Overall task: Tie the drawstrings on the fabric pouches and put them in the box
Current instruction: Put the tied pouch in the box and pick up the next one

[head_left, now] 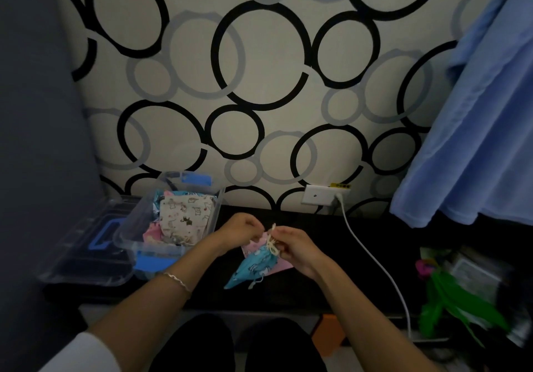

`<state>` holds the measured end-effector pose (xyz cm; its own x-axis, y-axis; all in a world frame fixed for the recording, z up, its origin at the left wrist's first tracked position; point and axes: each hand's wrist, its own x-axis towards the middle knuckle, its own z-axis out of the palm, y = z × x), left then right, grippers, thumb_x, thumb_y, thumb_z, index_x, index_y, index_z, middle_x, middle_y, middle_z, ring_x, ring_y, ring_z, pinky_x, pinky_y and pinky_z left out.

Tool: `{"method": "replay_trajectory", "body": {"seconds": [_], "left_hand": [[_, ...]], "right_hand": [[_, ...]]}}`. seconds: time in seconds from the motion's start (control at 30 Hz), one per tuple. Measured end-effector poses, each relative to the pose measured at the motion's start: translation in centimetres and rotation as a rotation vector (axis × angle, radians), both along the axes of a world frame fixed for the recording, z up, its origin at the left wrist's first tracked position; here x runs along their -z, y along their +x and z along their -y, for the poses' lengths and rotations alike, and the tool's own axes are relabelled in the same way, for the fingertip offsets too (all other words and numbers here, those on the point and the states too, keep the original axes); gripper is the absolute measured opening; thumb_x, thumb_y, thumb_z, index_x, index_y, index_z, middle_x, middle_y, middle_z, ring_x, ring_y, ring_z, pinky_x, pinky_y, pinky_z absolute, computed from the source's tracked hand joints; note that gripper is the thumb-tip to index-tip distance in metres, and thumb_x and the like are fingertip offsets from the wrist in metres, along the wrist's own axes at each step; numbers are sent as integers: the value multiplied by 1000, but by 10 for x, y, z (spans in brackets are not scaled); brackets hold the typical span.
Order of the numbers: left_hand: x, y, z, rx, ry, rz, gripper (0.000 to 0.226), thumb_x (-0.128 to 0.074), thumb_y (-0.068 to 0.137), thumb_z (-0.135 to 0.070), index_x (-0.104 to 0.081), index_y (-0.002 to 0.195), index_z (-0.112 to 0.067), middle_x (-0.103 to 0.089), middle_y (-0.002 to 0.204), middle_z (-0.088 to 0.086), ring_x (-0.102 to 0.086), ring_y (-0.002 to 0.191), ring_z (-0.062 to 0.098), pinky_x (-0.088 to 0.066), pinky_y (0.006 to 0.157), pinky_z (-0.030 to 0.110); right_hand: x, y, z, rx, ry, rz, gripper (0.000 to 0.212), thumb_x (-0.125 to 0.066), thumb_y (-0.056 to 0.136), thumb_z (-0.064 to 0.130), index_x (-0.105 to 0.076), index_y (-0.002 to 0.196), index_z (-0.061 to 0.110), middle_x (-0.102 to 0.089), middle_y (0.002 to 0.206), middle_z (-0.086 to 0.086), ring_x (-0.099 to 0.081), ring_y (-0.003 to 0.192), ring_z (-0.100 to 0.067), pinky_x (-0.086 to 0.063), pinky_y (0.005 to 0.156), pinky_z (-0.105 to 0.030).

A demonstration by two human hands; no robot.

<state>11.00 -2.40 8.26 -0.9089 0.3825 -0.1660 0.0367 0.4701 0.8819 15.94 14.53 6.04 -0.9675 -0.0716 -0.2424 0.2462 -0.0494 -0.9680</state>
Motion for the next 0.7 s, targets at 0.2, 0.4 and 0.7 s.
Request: {"method": "replay_trajectory", "body": {"seconds": [0.2,0.4,0.7], "left_hand": [[1,6,-2,131,90,49,22,-68,87,-21,-71,107,-12,-70,95,1,-64,86,8,-47,69,18],[6,0,2,90,78,34,20,-76,80,-17,-75,98,-7,-74,93,8,-70,94,20,-58,84,31],[2,-2,6,125,103,187,21,-72,85,-15,-72,102,-4,-72,89,6,-67,78,8,-56,72,19]], "right_hand": [[0,0,2,4,68,-17,18,-57,96,19,-71,102,9,-62,68,2,-54,65,-11,-43,69,-27],[-2,2,2,12,172,-55,18,-59,94,16,-72,101,6,-68,85,-7,-62,77,-16,-51,73,-27],[-4,-2,-1,70,153,-55,25,-74,81,8,-66,104,3,-68,92,-11,-64,78,-17,-55,74,-31]]}}
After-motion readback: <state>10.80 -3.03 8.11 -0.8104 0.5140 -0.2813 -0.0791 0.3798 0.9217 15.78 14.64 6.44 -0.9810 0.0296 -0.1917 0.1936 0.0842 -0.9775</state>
